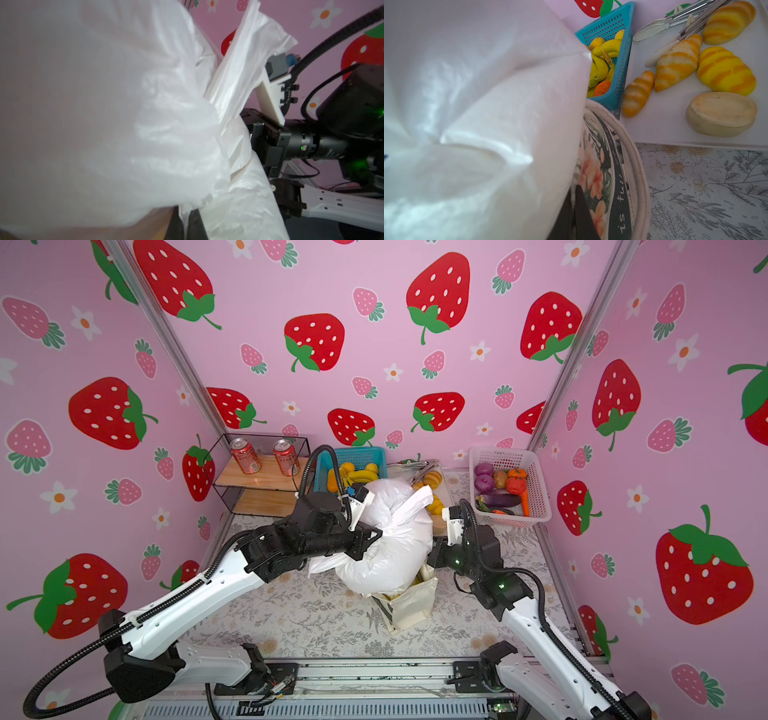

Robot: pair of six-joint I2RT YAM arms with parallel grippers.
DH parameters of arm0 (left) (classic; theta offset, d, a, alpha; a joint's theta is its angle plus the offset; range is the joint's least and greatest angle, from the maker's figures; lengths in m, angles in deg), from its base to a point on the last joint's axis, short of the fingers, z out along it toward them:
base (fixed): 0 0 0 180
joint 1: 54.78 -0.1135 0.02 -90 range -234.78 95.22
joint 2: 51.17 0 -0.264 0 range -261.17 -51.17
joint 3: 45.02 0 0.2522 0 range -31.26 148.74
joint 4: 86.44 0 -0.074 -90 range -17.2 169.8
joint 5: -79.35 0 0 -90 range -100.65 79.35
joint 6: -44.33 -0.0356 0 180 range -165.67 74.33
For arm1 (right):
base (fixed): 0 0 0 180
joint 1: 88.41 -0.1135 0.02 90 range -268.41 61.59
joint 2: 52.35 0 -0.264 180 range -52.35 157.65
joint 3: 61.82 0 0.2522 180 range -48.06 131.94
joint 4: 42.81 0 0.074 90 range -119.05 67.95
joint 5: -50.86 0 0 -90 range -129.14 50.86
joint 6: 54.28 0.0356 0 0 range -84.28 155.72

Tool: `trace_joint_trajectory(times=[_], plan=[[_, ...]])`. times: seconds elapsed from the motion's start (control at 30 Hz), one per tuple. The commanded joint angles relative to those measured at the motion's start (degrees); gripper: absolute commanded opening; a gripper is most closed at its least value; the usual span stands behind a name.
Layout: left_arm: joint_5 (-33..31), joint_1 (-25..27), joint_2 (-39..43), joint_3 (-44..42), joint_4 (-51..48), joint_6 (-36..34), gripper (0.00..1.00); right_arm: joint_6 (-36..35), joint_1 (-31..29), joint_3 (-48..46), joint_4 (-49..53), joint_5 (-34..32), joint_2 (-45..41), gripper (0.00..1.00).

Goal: Place the mixed food into the grocery bags and tie them
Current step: 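Lift the white bag with the left gripper over the tote held open by the right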

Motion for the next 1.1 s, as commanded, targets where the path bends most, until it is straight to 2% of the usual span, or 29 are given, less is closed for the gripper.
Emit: trace_joint_trajectory(times=[0.0,0.07,0.2,0.33,0.4,0.53,0.67,0.7,0.87,1.07], plan=[[0.99,0.11,-2.25,-1.66,-10.68,-5.76,0.0,2.79,1.26,-0.41,-8.01,-0.01,-0.89,0.0],[1.75,0.08,-3.88,-1.31,-12.57,-7.52,0.0,2.93,1.69,-0.72,-8.53,-0.14,-1.01,0.01],[7.23,0.13,-8.69,0.52,-14.04,-9.94,0.0,3.11,1.98,-1.41,-11.31,0.87,-0.46,0.01],[11.58,0.25,-10.74,1.47,-11.43,-10.23,0.0,2.37,1.94,-1.58,-12.38,2.19,0.71,0.01],[12.48,0.28,-9.49,0.84,-8.55,-9.87,0.04,1.14,1.97,-1.56,-11.5,1.71,0.8,0.01],[13.46,0.3,-3.67,-1.13,-1.62,-8.49,0.3,-1.72,2.03,-1.06,-9.45,1.24,1.2,0.01],[10.75,0.18,1.79,-1.54,2.63,-7.59,0.58,-3.64,2.07,-0.16,-7.82,1.39,1.97,0.01],[10.09,0.13,2.61,-1.08,2.77,-7.55,0.63,-3.91,2.04,0.01,-7.73,1.39,1.92,0.01],[5.74,0.02,5.84,3.91,1.92,-9.03,0.78,-5.64,2.04,0.88,-6.54,1.3,2.08,0.01],[-4.92,-0.39,4.19,8.35,3.37,-8.82,0.87,-7.97,2.01,1.51,-5.54,2.51,2.27,0.01]])
